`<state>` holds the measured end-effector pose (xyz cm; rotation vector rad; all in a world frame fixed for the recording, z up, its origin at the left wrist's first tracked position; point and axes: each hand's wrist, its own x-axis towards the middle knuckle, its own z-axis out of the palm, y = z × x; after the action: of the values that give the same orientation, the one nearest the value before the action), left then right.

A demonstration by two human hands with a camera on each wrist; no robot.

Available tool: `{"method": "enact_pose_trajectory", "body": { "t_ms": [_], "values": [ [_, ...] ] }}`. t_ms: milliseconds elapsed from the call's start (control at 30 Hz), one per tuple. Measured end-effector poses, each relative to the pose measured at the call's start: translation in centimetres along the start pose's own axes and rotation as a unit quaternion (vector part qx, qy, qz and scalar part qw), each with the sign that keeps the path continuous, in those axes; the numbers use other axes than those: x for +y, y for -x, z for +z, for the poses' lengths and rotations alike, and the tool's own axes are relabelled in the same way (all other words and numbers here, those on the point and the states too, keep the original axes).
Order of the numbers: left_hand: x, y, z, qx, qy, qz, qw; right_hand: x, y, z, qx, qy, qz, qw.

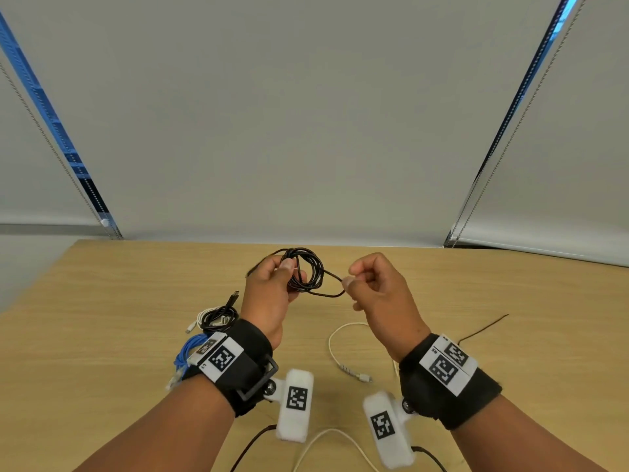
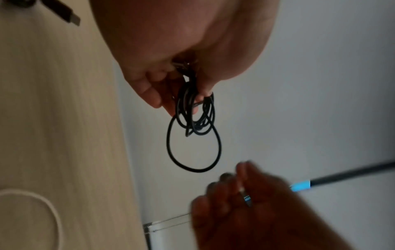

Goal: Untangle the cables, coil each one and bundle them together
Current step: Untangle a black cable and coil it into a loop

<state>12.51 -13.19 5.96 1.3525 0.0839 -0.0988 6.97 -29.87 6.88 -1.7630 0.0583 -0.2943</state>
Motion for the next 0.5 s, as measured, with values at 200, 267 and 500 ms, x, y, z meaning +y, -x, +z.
{"method": "enact_pose_trajectory", "body": {
  "t_ms": [200, 267, 500],
  "values": [
    [-0.6, 1.0, 0.0, -0.063, -0.093, 0.099, 0.989, -1.2, 0.1, 1.4, -0.100, 0.125, -0.001, 0.987],
    [-0.6, 1.4, 0.0, -0.108, -0.123, 0.123, 0.979, -1.0, 0.1, 1.5, -0.102, 0.133, 0.001, 0.986],
    [-0.5, 1.7, 0.4, -0.120, -0.151, 0.127, 0.973, -0.2, 0.1, 2.0, -0.038, 0.138, -0.032, 0.989]
  ]
}}
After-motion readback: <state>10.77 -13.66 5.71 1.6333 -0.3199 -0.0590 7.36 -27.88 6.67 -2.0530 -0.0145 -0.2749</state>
